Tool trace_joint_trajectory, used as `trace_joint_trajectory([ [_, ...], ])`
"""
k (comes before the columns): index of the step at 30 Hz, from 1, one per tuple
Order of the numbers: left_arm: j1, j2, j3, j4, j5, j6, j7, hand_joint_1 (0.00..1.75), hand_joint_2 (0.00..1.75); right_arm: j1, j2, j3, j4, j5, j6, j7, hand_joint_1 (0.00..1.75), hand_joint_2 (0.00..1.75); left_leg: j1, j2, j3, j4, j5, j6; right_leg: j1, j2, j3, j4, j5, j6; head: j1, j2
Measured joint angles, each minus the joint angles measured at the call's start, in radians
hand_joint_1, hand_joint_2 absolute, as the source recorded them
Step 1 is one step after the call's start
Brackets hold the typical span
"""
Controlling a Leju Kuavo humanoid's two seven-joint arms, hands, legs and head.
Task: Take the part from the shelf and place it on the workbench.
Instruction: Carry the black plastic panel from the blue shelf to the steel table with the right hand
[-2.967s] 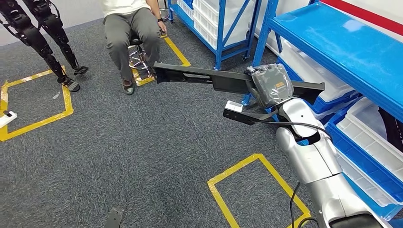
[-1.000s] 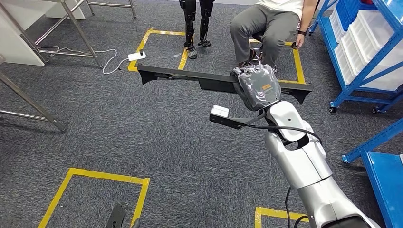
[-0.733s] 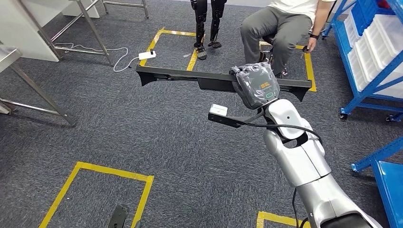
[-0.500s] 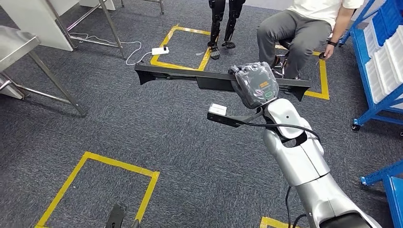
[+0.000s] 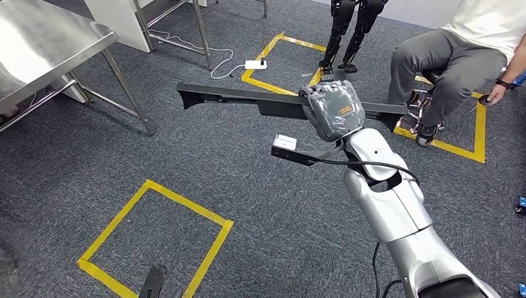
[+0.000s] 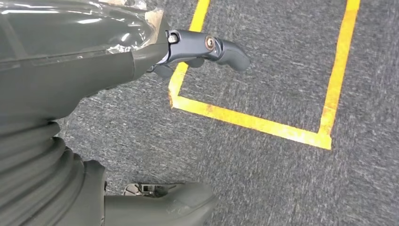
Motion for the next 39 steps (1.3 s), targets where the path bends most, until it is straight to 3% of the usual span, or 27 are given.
trace_joint_trajectory([
  [2, 0.004, 0.001, 0.0, 0.0, 0.0, 0.0, 0.0, 0.0, 1.75, -0.001, 0.002, 0.001, 0.001, 0.002, 0.0, 0.0, 1.62, 1.75, 0.004, -0.01, -0.004, 0.0, -0.002, -0.01, -0.001, -0.021, 0.005, -0.003, 0.003, -0.012, 0.0, 0.0],
  [4, 0.006, 0.003, 0.0, 0.0, 0.0, 0.0, 0.0, 0.0, 1.75, -0.005, 0.005, 0.001, 0.002, 0.003, 0.0, 0.0, 1.62, 1.75, 0.003, 0.029, -0.022, 0.035, -0.026, -0.02, -0.005, -0.039, 0.01, -0.01, 0.005, -0.026, -0.006, 0.0],
  [6, 0.005, 0.003, 0.0, 0.0, -0.001, 0.0, 0.001, 0.0, 1.75, -0.007, 0.006, 0.001, 0.004, 0.004, 0.0, 0.0, 1.62, 1.75, 0.003, 0.089, -0.074, 0.144, -0.083, -0.029, -0.003, -0.058, 0.014, -0.013, 0.004, -0.036, -0.012, 0.0],
  [8, 0.004, 0.002, 0.0, 0.0, -0.001, -0.001, 0.001, 0.0, 1.75, -0.005, 0.006, 0.002, 0.006, 0.005, 0.0, 0.0, 1.62, 1.75, 0.009, 0.109, -0.135, 0.261, -0.124, -0.036, 0.001, -0.079, 0.016, -0.012, 0.001, -0.041, -0.013, 0.0],
  [9, 0.004, 0.002, 0.0, 0.0, -0.001, -0.001, 0.001, 0.0, 1.75, -0.003, 0.006, 0.002, 0.008, 0.005, 0.0, 0.0, 1.62, 1.75, 0.011, 0.113, -0.146, 0.278, -0.121, -0.039, 0.002, -0.091, 0.016, -0.012, 0.0, -0.042, -0.013, 0.0],
  [10, 0.005, 0.002, 0.0, 0.0, -0.001, -0.001, 0.001, 0.0, 1.75, -0.002, 0.006, 0.002, 0.009, 0.005, 0.0, 0.0, 1.62, 1.75, 0.012, 0.117, -0.135, 0.252, -0.099, -0.04, 0.003, -0.101, 0.017, -0.012, -0.001, -0.043, -0.014, 0.0],
  [12, 0.004, 0.003, 0.0, 0.0, -0.001, -0.001, 0.001, 0.0, 1.75, -0.003, 0.006, 0.002, 0.01, 0.005, 0.0, 0.0, 1.62, 1.75, 0.011, 0.147, -0.065, 0.116, -0.034, -0.038, 0.004, -0.12, 0.022, -0.012, -0.006, -0.041, -0.014, 0.0],
  [14, 0.001, 0.004, 0.0, 0.0, -0.001, -0.001, 0.001, 0.0, 1.75, -0.006, 0.005, 0.001, 0.011, 0.005, 0.0, 0.0, 1.62, 1.75, 0.004, 0.173, -0.01, 0.014, -0.003, -0.029, 0.011, -0.135, 0.025, -0.011, -0.011, -0.034, -0.012, 0.0],
  [15, 0.0, 0.004, 0.0, 0.0, -0.001, -0.001, 0.002, 0.0, 1.75, -0.008, 0.004, 0.001, 0.012, 0.004, -0.001, 0.0, 1.62, 1.75, 0.0, 0.175, -0.002, -0.001, -0.004, -0.024, 0.014, -0.142, 0.026, -0.011, -0.014, -0.029, -0.011, 0.0],
  [17, 0.0, 0.005, 0.0, 0.0, -0.001, -0.001, 0.003, 0.0, 1.75, -0.009, 0.004, 0.001, 0.014, 0.003, -0.002, 0.0, 1.62, 1.75, -0.002, 0.154, -0.001, -0.005, -0.001, -0.012, 0.016, -0.154, 0.029, -0.01, -0.019, -0.02, -0.01, 0.0],
  [19, 0.0, 0.006, 0.001, 0.0, -0.002, -0.001, 0.003, 0.0, 1.75, -0.011, 0.003, 0.001, 0.016, 0.002, -0.003, 0.001, 1.62, 1.75, 0.001, 0.135, 0.006, -0.014, 0.004, -0.001, 0.014, -0.129, 0.019, 0.018, -0.038, -0.014, -0.009, 0.0],
  [21, -0.002, 0.006, 0.002, 0.0, -0.004, -0.001, 0.004, 0.0, 1.75, -0.013, -0.001, 0.0, 0.019, 0.0, -0.006, 0.001, 1.62, 1.75, 0.003, 0.118, 0.01, -0.019, 0.008, 0.009, 0.007, -0.084, -0.029, 0.122, -0.085, -0.019, -0.006, 0.0],
  [23, -0.003, 0.006, 0.002, 0.0, -0.006, -0.001, 0.005, 0.0, 1.75, -0.012, -0.005, 0.0, 0.025, -0.001, -0.007, 0.002, 1.62, 1.75, 0.004, 0.096, 0.01, -0.018, 0.009, 0.013, 0.003, -0.068, -0.096, 0.251, -0.128, -0.02, -0.003, 0.0],
  [24, -0.002, 0.006, 0.002, 0.0, -0.007, -0.001, 0.006, 0.0, 1.75, -0.011, -0.007, 0.0, 0.027, -0.001, -0.007, 0.002, 1.62, 1.75, 0.005, 0.083, 0.01, -0.017, 0.008, 0.013, 0.001, -0.065, -0.114, 0.28, -0.131, -0.015, -0.003, 0.0],
  [25, -0.002, 0.006, 0.002, 0.0, -0.008, -0.001, 0.007, 0.0, 1.75, -0.011, -0.009, 0.0, 0.029, -0.002, -0.007, 0.003, 1.62, 1.75, 0.005, 0.069, 0.01, -0.016, 0.008, 0.013, -0.001, -0.064, -0.112, 0.268, -0.117, -0.006, -0.003, 0.0],
  [26, -0.001, 0.006, 0.002, 0.0, -0.009, -0.002, 0.008, 0.0, 1.75, -0.013, -0.01, -0.001, 0.031, -0.003, -0.006, 0.004, 1.62, 1.75, 0.007, 0.056, 0.01, -0.013, 0.007, 0.011, -0.006, -0.06, -0.091, 0.217, -0.091, 0.004, -0.003, 0.0],
  [28, -0.002, 0.006, 0.002, 0.0, -0.01, -0.002, 0.009, 0.0, 1.75, -0.02, -0.016, -0.003, 0.033, -0.007, -0.005, 0.005, 1.62, 1.75, 0.009, 0.032, 0.004, 0.0, 0.001, 0.001, -0.017, -0.027, -0.03, 0.083, -0.037, 0.021, -0.001, 0.0],
  [30, -0.001, 0.008, 0.002, 0.0, -0.01, -0.003, 0.009, 0.0, 1.75, -0.027, -0.019, -0.004, 0.036, -0.012, -0.002, 0.004, 1.62, 1.75, 0.008, 0.014, -0.006, 0.011, -0.002, -0.011, -0.021, -0.007, 0.0, 0.021, -0.016, 0.018, -0.001, 0.0],
  [32, 0.002, 0.009, 0.002, 0.0, -0.01, -0.002, 0.009, 0.0, 1.75, -0.029, -0.019, -0.004, 0.039, -0.013, 0.0, 0.003, 1.62, 1.75, 0.011, 0.001, -0.012, 0.01, 0.0, -0.019, -0.016, -0.024, 0.002, 0.022, -0.014, 0.003, -0.003, 0.0],
  [33, 0.005, 0.009, 0.002, 0.0, -0.01, -0.002, 0.009, 0.0, 1.75, -0.031, -0.019, -0.004, 0.04, -0.013, 0.001, 0.003, 1.62, 1.75, 0.012, 0.011, -0.015, 0.014, -0.002, -0.022, -0.016, -0.032, 0.002, 0.021, -0.012, -0.003, -0.003, 0.0],
  [35, 0.005, 0.009, 0.002, 0.0, -0.011, -0.002, 0.009, 0.0, 1.75, -0.035, -0.019, -0.005, 0.041, -0.015, 0.001, 0.001, 1.62, 1.75, 0.011, 0.06, -0.038, 0.064, -0.035, -0.029, -0.016, -0.048, 0.003, 0.019, -0.011, -0.017, -0.009, 0.0],
  [37, 0.003, 0.009, 0.002, 0.0, -0.013, -0.002, 0.009, 0.0, 1.75, -0.037, -0.02, -0.007, 0.043, -0.017, 0.002, -0.001, 1.62, 1.75, 0.01, 0.107, -0.096, 0.191, -0.1, -0.033, -0.009, -0.066, 0.004, 0.019, -0.013, -0.027, -0.014, 0.0],
  [39, 0.002, 0.008, 0.002, 0.0, -0.016, -0.002, 0.01, 0.0, 1.75, -0.037, -0.021, -0.008, 0.047, -0.019, 0.003, -0.003, 1.62, 1.75, 0.01, 0.117, -0.147, 0.298, -0.137, -0.033, -0.004, -0.089, 0.004, 0.019, -0.016, -0.031, -0.014, 0.0],
])
